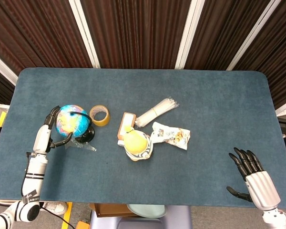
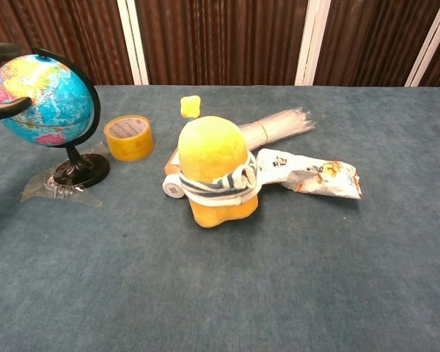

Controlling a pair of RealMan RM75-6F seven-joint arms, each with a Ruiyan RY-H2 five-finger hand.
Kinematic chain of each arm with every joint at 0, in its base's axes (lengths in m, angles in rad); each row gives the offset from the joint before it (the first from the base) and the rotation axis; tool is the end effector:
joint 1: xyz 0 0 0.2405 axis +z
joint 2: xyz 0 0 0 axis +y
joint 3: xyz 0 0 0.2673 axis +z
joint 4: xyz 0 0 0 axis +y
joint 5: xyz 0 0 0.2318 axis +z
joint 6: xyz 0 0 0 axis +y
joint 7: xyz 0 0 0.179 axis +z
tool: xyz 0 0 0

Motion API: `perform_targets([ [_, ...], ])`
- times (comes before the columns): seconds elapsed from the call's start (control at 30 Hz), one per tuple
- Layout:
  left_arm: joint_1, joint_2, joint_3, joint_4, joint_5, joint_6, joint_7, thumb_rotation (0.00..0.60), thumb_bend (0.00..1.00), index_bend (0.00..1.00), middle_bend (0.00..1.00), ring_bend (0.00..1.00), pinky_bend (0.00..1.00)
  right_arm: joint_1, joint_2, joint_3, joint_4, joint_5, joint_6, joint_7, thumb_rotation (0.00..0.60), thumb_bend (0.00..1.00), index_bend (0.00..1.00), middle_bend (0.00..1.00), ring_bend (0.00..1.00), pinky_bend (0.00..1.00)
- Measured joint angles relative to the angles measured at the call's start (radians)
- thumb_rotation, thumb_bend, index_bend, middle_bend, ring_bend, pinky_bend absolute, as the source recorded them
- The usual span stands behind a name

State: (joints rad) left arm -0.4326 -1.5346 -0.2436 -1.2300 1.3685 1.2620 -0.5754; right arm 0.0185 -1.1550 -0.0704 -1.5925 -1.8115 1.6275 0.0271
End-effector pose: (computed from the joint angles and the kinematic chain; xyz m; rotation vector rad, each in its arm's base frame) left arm -0.2714 0.3725 0.0446 -1.1802 -1.3321 -1.5200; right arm -0.2920 -0.1630 0.1168 1.5785 -0.8572 1.0850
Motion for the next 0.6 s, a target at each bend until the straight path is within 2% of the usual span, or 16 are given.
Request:
perform_targets([
  [0.6, 0.016, 0.02, -0.001, 0.01, -0.023, -0.003, -0.036, 0.535, 0.32, 0.0, 0.0, 0.0, 0.0, -0.001, -0.001, 0.002, -0.002, 0.002, 0.003, -0.003, 0.6, 0.12, 0.0, 0.0, 0.0, 0.0],
])
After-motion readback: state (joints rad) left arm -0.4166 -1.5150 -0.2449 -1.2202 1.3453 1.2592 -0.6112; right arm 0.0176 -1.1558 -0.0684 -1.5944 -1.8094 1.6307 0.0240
